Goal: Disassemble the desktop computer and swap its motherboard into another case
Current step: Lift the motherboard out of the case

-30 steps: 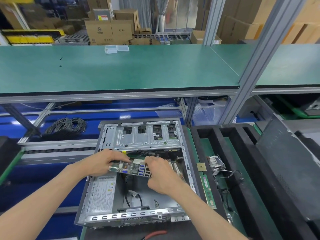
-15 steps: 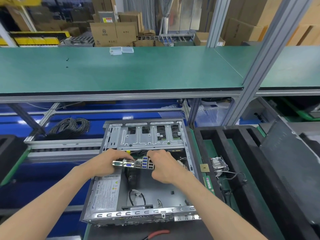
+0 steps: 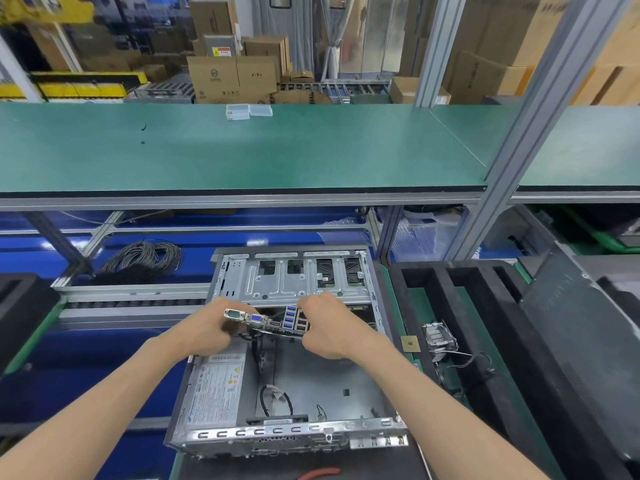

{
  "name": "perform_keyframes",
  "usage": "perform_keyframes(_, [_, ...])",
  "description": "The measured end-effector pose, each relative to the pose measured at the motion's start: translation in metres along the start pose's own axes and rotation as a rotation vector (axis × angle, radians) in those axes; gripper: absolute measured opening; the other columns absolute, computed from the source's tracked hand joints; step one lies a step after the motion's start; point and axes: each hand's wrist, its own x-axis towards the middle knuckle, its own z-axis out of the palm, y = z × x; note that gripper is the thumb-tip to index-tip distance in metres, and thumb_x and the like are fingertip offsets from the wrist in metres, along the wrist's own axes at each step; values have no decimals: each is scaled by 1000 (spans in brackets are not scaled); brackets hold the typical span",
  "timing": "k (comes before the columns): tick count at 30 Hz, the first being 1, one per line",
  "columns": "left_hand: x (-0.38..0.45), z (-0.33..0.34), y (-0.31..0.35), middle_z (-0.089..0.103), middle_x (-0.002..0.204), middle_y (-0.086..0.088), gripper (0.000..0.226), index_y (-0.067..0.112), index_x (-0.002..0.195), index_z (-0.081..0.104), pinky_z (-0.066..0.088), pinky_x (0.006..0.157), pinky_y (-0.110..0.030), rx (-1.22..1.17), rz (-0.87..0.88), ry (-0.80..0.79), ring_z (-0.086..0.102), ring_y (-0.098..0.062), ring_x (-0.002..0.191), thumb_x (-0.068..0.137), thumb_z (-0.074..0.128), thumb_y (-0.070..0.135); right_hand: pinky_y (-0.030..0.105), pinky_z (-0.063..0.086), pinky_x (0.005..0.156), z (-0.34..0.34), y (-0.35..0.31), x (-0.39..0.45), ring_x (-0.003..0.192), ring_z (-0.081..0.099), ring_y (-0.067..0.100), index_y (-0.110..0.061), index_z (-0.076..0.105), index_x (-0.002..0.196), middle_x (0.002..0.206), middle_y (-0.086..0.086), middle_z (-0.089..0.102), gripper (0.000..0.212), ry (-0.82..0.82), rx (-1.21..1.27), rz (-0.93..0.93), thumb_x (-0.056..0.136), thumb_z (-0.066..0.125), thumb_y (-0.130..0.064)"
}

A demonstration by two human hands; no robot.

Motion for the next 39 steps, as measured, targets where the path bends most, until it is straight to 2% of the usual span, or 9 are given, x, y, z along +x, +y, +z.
perform_keyframes(5, [-4, -2, 8, 73, 85, 6, 32, 23, 105, 71, 51, 65, -23, -69, -26, 96, 65, -9, 76, 91, 57, -2, 31, 25, 48, -12, -2, -1, 64, 36, 19, -9, 38, 71, 73, 9, 41, 15, -6, 53, 16, 75, 47, 2])
perform_keyframes(10, [-10, -3, 15, 76, 103, 5, 19, 16, 108, 73, 55, 89, -31, -295, -18, 163, 70, -13, 98, 97, 61, 5, 31, 20, 46, -30, -6, -2, 57, 30, 22, -10, 34, 67, 69, 8, 39, 25, -5, 103, 43, 73, 53, 4])
perform_keyframes(14, [-12, -2, 20, 75, 93, 12, 27, 26, 90, 73, 51, 78, -18, -275, 14, 111, 70, -4, 89, 92, 65, 0, 26, 22, 46, -48, -9, -2, 54, 32, 21, -8, 37, 69, 65, 7, 39, 28, -60, 119, 61, 70, 61, 5])
perform_keyframes(18, [-1, 6, 18, 73, 91, 8, 15, 20, 92, 75, 57, 80, -31, -20, -61, 114, 68, -8, 88, 90, 68, 7, 25, 25, 45, -56, -12, -4, 51, 33, 20, -7, 42, 73, 64, 8, 40, 25, -107, 105, 61, 70, 63, 7])
perform_keyframes(24, [1, 5, 17, 69, 99, 23, 28, 34, 105, 71, 43, 70, -3, -77, -103, 64, 59, 15, 89, 93, 66, 10, 23, 20, 40, -58, -14, -12, 51, 30, 18, -5, 44, 75, 67, 10, 38, 18, -97, 64, 32, 75, 60, 5])
perform_keyframes(26, [-2, 5, 14, 68, 94, 21, 25, 37, 99, 65, 44, 65, -6, -12, -155, 36, 60, 11, 83, 95, 63, 12, 25, 24, 42, -58, -16, -13, 54, 34, 20, 5, 52, 80, 69, 11, 41, 8, -88, 38, 21, 75, 58, 4])
perform_keyframes(31, [-2, -7, 15, 72, 84, 6, 16, 18, 89, 67, 58, 72, -35, 76, -58, -39, 69, -12, 79, 87, 64, 3, 34, 41, 53, -61, -29, -12, 71, 49, 28, 15, 56, 115, 77, 20, 55, 46, -100, -33, -18, 71, 49, 7])
perform_keyframes(35, [-3, -18, 15, 67, 106, 20, 47, 21, 117, 66, 53, 84, -21, 26, 30, -38, 64, 2, 94, 80, 54, -6, 30, 41, 50, -68, -34, -13, 72, 49, 19, 9, 58, 117, 87, 16, 58, 46, -81, -77, -67, 72, 48, 4])
perform_keyframes(39, [-12, -10, 6, 53, 120, 19, 60, 37, 128, 47, 50, 92, -20, -80, -53, -39, 62, 2, 101, 79, 78, 21, 25, 28, 45, -77, -36, -19, 65, 39, 5, 2, 62, 109, 68, 11, 53, 41, -48, -83, -91, 70, 48, 4])
